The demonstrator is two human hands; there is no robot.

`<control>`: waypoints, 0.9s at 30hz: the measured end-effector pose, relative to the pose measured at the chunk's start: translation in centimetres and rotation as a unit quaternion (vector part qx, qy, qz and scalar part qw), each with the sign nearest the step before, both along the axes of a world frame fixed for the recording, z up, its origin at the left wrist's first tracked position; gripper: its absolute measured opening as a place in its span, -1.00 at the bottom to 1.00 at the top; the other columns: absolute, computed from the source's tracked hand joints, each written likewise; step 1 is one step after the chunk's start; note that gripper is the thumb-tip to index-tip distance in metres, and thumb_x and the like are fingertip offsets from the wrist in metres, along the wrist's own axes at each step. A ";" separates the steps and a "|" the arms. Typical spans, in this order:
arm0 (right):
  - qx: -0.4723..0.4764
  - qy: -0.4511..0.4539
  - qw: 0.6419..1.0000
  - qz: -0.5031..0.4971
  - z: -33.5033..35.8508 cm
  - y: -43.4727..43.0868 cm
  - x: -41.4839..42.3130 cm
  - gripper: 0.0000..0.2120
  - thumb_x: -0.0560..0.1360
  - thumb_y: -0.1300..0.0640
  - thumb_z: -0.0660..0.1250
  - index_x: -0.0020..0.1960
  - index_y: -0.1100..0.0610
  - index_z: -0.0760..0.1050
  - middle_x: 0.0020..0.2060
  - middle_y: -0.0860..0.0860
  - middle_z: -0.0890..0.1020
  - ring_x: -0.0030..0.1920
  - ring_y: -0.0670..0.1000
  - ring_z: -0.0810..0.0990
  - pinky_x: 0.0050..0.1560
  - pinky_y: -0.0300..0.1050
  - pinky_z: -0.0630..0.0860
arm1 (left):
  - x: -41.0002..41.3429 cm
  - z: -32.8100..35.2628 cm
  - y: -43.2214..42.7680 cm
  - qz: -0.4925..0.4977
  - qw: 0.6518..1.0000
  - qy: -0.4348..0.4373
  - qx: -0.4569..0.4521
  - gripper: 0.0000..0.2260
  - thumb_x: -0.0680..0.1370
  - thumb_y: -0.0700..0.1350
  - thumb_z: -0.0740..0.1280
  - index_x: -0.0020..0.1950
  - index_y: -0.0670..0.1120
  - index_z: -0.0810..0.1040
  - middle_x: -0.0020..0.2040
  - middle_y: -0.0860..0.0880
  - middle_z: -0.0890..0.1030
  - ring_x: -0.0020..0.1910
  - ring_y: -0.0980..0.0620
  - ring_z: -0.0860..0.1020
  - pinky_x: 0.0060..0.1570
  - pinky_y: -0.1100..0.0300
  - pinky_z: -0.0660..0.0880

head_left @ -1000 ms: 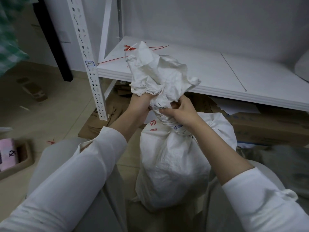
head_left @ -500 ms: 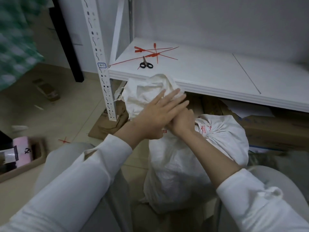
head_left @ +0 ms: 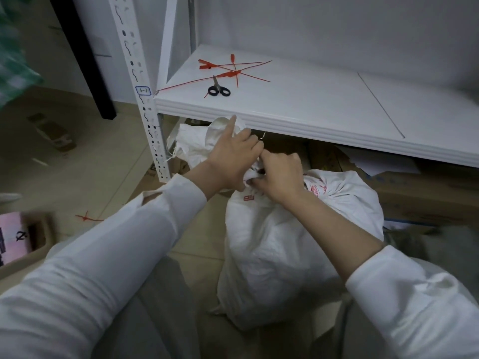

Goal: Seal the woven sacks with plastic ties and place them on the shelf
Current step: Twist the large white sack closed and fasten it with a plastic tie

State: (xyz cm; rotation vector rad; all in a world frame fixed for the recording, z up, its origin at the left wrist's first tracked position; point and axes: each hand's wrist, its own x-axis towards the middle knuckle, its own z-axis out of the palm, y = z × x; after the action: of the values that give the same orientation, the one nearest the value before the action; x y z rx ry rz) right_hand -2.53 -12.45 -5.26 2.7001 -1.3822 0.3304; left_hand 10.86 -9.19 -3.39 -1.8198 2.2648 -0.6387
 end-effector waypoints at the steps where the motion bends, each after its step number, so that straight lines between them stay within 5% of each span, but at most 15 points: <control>1: -0.009 0.018 1.000 0.005 0.4 -0.4 0.5 -0.66 0.43 -0.18 0.38 0.03 0.04 0.46 -0.19 -0.04 0.59 -0.13 0.03 0.57 0.11 0.02 0.35 | 0.3 0.1 -0.3 0.004 1.000 -0.001 -0.002 -0.25 0.34 0.28 0.41 0.38 -0.10 0.33 0.24 -0.06 0.44 0.32 -0.07 0.33 0.47 -0.23 -0.02; 7: 0.133 0.102 0.983 0.082 3.3 -3.2 3.4 -0.78 0.42 0.01 0.41 -0.10 0.04 0.38 -0.13 0.01 0.52 -0.14 0.05 0.51 -0.24 -0.08 0.36 | 3.2 0.4 -1.5 0.011 1.000 -0.016 0.023 -0.61 0.34 0.27 0.35 -0.04 0.01 0.57 -0.17 0.04 0.43 0.05 0.00 0.43 0.24 -0.01 0.22; 13: 0.095 0.117 0.985 0.087 6.8 -6.8 7.1 -0.73 0.45 0.22 0.29 0.15 0.14 0.53 0.03 0.13 0.54 0.00 0.16 0.55 -0.15 -0.06 0.46 | 6.5 0.7 -2.6 0.011 0.999 -0.034 0.035 -0.59 0.34 0.30 0.32 -0.01 0.04 0.60 -0.08 0.05 0.55 0.03 0.00 0.44 0.16 0.01 0.25; 19: -0.004 0.120 0.986 0.115 7.1 -9.1 13.6 -0.70 0.49 0.19 0.34 0.21 0.15 0.50 0.00 0.10 0.53 -0.08 0.08 0.53 -0.01 -0.03 0.55 | 8.9 1.1 -4.0 -0.004 0.998 -0.019 0.059 -0.52 0.33 0.31 0.37 0.12 0.06 0.59 0.10 0.04 0.59 0.17 -0.01 0.45 0.38 -0.06 0.15; 27: 0.027 0.131 0.984 0.116 5.8 -13.5 21.2 -0.69 0.47 0.26 0.36 0.21 0.20 0.49 0.08 0.13 0.54 0.00 0.12 0.55 -0.03 -0.06 0.49 | 12.5 -1.2 -6.3 -0.052 0.995 0.015 0.083 -0.54 0.33 0.31 0.33 0.10 0.06 0.60 -0.02 0.06 0.60 0.09 -0.02 0.48 0.30 -0.02 0.27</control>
State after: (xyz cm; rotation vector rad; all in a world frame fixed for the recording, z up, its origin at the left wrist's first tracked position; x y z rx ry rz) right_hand 18.65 -25.91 0.51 2.8269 -1.0253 -0.0495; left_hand 23.40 -15.50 -4.61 -1.6550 2.3658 -0.4263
